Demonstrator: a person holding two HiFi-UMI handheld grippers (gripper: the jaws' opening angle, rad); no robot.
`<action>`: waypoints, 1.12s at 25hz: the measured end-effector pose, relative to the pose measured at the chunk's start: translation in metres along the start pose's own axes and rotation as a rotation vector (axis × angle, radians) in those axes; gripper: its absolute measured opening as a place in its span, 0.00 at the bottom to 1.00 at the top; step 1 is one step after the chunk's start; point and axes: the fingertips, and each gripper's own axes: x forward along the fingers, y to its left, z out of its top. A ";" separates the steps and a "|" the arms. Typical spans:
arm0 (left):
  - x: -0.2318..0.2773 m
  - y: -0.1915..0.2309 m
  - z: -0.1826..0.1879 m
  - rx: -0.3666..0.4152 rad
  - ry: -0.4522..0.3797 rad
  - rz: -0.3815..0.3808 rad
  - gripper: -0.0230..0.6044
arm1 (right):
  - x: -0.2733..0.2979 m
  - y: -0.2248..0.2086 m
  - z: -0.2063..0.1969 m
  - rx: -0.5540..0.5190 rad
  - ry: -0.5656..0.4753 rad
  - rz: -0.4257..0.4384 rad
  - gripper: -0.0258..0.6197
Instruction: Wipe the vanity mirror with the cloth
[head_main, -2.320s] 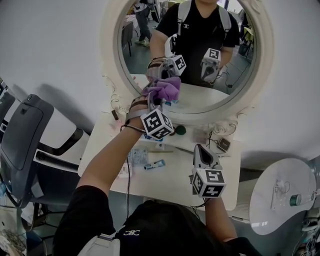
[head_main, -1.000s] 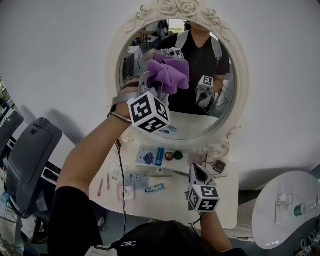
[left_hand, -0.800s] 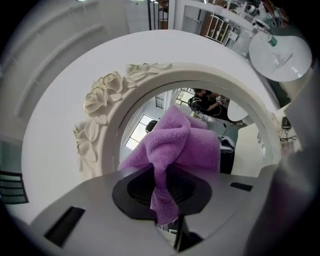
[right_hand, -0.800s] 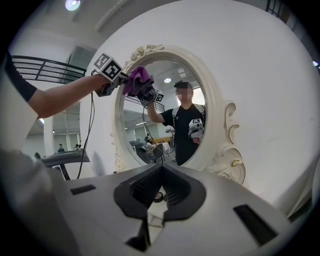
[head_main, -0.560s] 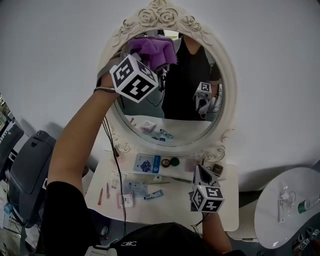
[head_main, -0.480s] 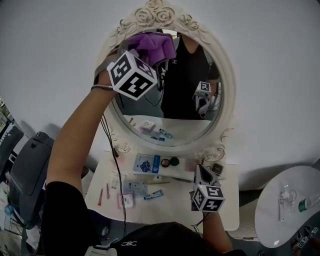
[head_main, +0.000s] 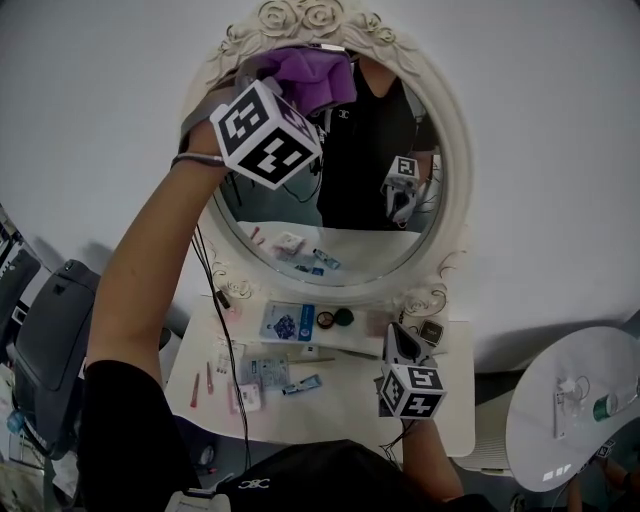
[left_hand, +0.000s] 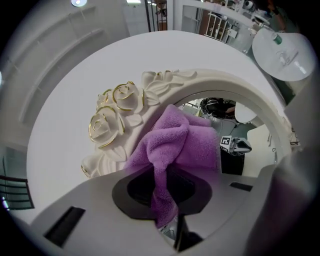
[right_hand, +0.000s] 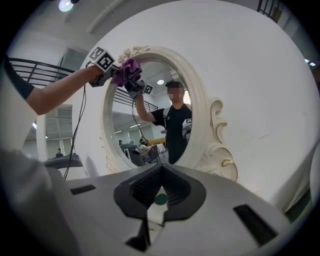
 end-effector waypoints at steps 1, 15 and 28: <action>0.000 -0.007 0.000 -0.018 -0.002 -0.005 0.13 | 0.002 0.001 -0.003 0.000 0.009 0.002 0.05; -0.016 -0.119 -0.013 0.025 -0.105 -0.020 0.13 | 0.016 0.005 -0.022 -0.004 0.073 0.026 0.05; -0.031 -0.266 -0.060 0.220 -0.089 -0.090 0.13 | -0.001 -0.009 -0.025 0.000 0.077 -0.030 0.05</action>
